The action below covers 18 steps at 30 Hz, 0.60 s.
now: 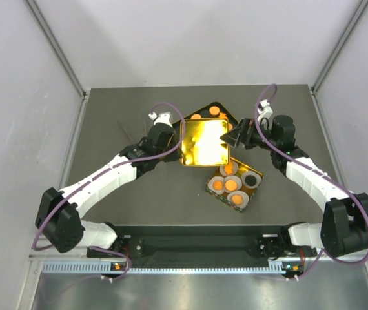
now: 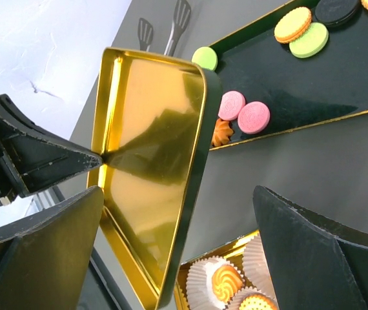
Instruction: Pack the cookies
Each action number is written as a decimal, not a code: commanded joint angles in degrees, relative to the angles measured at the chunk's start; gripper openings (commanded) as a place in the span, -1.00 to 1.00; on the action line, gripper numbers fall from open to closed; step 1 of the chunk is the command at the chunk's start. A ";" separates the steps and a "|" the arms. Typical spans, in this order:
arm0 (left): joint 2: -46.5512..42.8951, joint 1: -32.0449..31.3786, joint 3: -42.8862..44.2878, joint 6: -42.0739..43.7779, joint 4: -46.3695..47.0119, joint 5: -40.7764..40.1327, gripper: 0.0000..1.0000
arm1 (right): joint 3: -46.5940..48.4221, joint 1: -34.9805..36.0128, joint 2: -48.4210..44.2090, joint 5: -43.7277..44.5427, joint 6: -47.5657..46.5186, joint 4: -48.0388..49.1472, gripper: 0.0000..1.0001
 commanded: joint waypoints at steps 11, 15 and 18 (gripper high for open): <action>1.21 -3.58 0.81 -1.22 11.61 1.81 -1.00 | 0.55 0.13 0.77 -2.28 2.81 5.04 0.67; 1.91 -3.93 0.81 -0.78 12.58 2.51 -1.00 | 0.90 0.04 1.12 -2.72 3.51 5.04 0.17; 1.91 -4.20 0.46 -0.17 14.24 3.30 -1.00 | 1.17 0.04 1.38 -2.81 3.78 4.60 -0.20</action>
